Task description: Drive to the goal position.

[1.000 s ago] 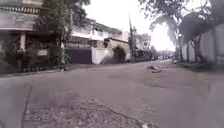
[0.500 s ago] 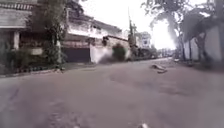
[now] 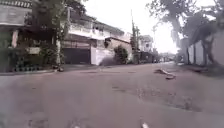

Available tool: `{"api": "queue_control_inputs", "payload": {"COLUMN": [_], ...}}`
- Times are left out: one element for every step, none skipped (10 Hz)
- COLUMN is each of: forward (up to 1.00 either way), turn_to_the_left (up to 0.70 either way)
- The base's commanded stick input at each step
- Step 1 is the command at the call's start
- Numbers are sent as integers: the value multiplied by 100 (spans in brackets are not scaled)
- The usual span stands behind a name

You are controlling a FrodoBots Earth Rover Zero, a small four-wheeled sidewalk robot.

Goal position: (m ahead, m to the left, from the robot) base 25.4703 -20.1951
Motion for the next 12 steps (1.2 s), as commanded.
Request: {"api": "queue_control_inputs", "payload": {"forward": [100, 100, 100, 100, 100, 100, 100, 100, 100, 100, 100, 100], "turn_to_the_left": [1, 1, 1, 1, 1, 1, 1, 1, 1, -3, -24, -39]}}
